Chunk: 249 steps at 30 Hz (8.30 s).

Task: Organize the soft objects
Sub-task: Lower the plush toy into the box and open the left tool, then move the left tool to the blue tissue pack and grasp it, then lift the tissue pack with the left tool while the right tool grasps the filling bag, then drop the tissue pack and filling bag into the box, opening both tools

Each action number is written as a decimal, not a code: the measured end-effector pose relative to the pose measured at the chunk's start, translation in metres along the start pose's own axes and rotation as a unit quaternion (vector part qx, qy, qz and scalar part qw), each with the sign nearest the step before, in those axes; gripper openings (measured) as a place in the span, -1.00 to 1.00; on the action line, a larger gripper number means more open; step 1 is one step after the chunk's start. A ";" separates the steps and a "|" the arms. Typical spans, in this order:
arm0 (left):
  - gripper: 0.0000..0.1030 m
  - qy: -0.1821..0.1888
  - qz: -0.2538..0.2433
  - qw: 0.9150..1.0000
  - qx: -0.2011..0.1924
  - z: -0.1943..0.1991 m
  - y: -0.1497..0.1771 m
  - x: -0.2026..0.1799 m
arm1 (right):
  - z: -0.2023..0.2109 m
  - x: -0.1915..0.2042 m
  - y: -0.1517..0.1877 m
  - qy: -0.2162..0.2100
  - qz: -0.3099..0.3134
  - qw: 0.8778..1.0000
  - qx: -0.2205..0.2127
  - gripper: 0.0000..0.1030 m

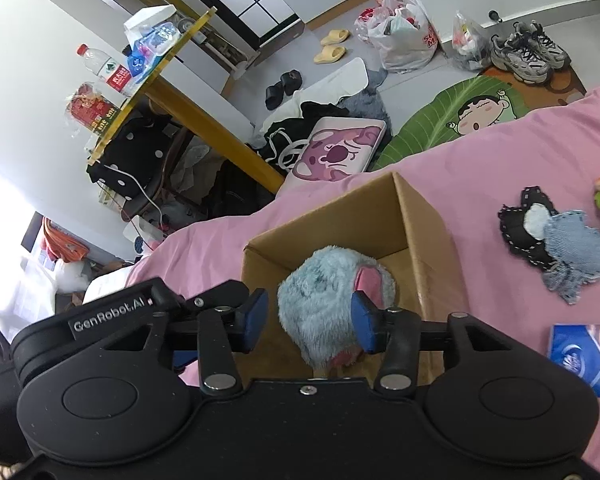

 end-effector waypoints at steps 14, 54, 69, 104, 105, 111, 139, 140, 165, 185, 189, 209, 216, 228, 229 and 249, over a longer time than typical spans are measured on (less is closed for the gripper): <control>0.53 -0.034 -0.032 0.999 -0.025 0.040 0.010 -0.019 | 0.067 -0.023 0.002 0.016 0.034 0.999 -0.032 0.58; 0.73 -0.038 -0.189 0.981 -0.018 0.083 0.104 -0.152 | 0.184 -0.130 -0.025 0.070 0.064 0.993 -0.068 0.94; 0.73 -0.031 -0.242 0.970 0.008 0.054 0.138 -0.194 | 0.180 -0.154 -0.042 0.072 0.108 0.991 -0.036 0.94; 0.73 -0.062 -0.244 0.958 0.139 -0.093 0.173 -0.189 | 0.089 -0.192 -0.080 0.056 0.141 0.985 0.084 0.84; 0.73 -0.064 -0.246 0.957 0.140 -0.096 0.173 -0.189 | 0.086 -0.192 -0.081 0.058 0.142 0.984 0.088 0.84; 0.71 -0.067 -0.244 0.957 0.143 -0.109 0.174 -0.188 | 0.068 -0.197 -0.081 0.071 0.155 0.979 0.109 0.70; 0.56 -0.045 -0.195 0.973 0.117 -0.062 0.152 -0.187 | 0.076 -0.197 -0.082 0.053 0.121 0.987 0.096 -0.51; 0.56 -0.042 -0.196 0.973 0.114 -0.058 0.151 -0.188 | 0.081 -0.197 -0.081 0.051 0.115 0.988 0.094 -0.52; 0.56 -0.019 -0.194 0.979 0.052 0.037 0.102 -0.176 | 0.156 -0.136 -0.062 0.070 0.106 0.992 0.004 -0.52; 0.56 -0.022 -0.156 0.987 0.023 0.063 0.054 -0.113 | 0.141 -0.072 -0.047 0.063 0.109 0.992 -0.024 -0.51; 0.56 -0.024 -0.145 0.989 0.019 0.064 0.047 -0.099 | 0.131 -0.059 -0.043 0.061 0.113 0.992 -0.019 -0.52; 0.57 -0.065 -0.113 0.991 0.028 0.037 0.021 -0.040 | 0.080 -0.011 -0.038 0.045 0.129 0.991 0.002 -0.51; 0.57 -0.074 -0.107 0.991 0.043 0.022 0.018 -0.029 | 0.063 -0.004 -0.039 0.044 0.129 0.991 0.010 -0.51; 0.58 -0.083 -0.099 0.989 0.078 -0.001 0.016 -0.014 | 0.037 0.004 -0.042 0.046 0.126 0.991 0.020 -0.51; 0.58 -0.079 -0.096 0.989 0.081 -0.003 0.017 -0.012 | 0.035 0.005 -0.042 0.047 0.126 0.991 0.020 -0.51; 0.59 -0.074 -0.075 0.992 0.072 0.008 0.008 -0.006 | 0.038 0.012 -0.038 0.057 0.129 0.990 0.011 -0.08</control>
Point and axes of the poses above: each gripper's, at about its wrist camera, not at the fingertips, and z roughly against the way its jaws point, x to its left, y to its underside, the point moved 1 cm from there along -z, roughly the way its jaws point, and after that the axes turned 7 degrees about -z, right-handed, at the moved point
